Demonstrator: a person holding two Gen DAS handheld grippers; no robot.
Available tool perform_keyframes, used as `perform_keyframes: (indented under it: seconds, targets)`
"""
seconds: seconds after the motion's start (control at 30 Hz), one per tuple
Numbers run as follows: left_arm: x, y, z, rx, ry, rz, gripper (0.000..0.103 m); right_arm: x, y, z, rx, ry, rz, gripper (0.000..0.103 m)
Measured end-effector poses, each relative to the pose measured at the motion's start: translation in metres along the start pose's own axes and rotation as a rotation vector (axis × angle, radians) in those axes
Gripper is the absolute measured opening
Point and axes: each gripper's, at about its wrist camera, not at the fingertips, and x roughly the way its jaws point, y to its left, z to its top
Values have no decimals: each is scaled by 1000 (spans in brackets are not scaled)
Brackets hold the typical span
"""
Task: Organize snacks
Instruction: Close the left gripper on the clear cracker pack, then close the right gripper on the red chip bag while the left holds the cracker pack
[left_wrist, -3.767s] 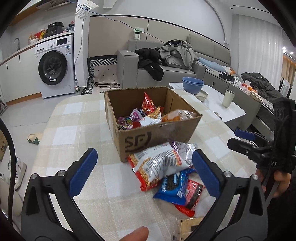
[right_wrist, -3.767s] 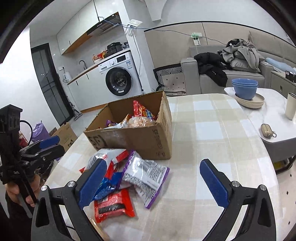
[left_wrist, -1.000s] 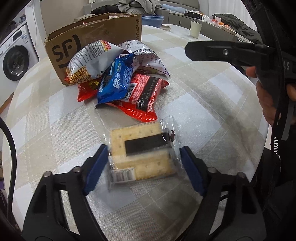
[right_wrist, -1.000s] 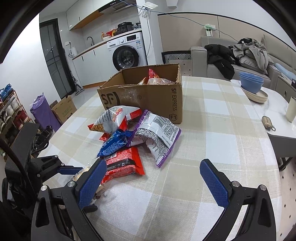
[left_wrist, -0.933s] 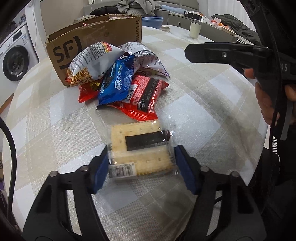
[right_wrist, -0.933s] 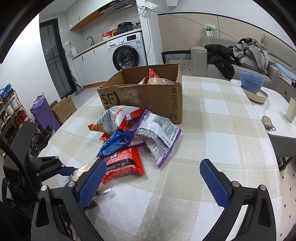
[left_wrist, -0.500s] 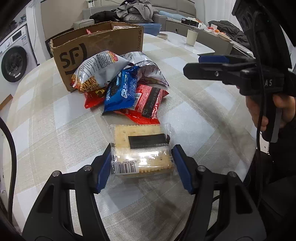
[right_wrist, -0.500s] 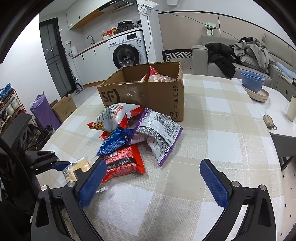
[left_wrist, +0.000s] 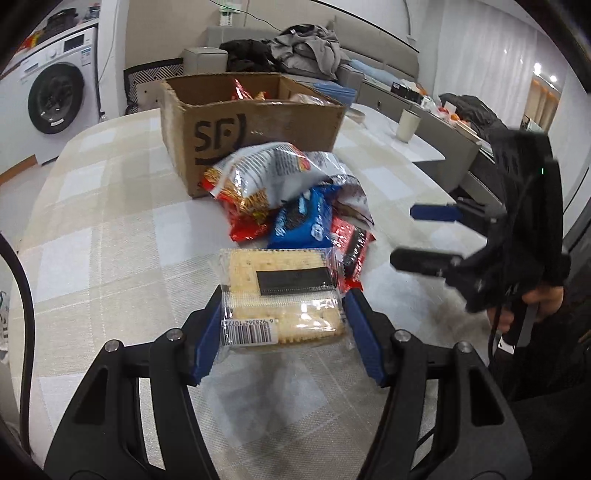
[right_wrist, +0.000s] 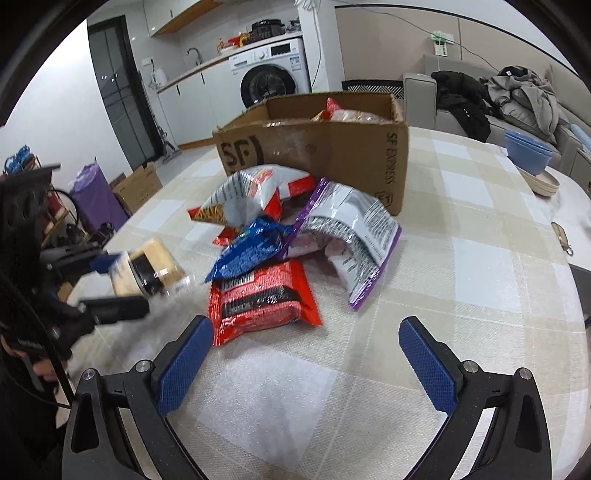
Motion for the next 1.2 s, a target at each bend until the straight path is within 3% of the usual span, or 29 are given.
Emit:
perform_keyframes:
  seconds: [0.37,0.6,0.93,0.97,1.2]
  targets:
    - [-20,20,10,-79,-95,42,61,31,32,2,-87,58,51,99]
    - [-23,23,10,-89,-103,56,61,49,48,13,-162,96,6,96]
    - [-23,21,9,-89,-100,59,61,59,54,13,-220,97,-18,62]
    - [-22,21,9,-92,-101,59,61,56,53,12,-218,92,-16,53]
    - [-22,21,10,-109,-108,67,61,40,43,1,-211,80,-7,51]
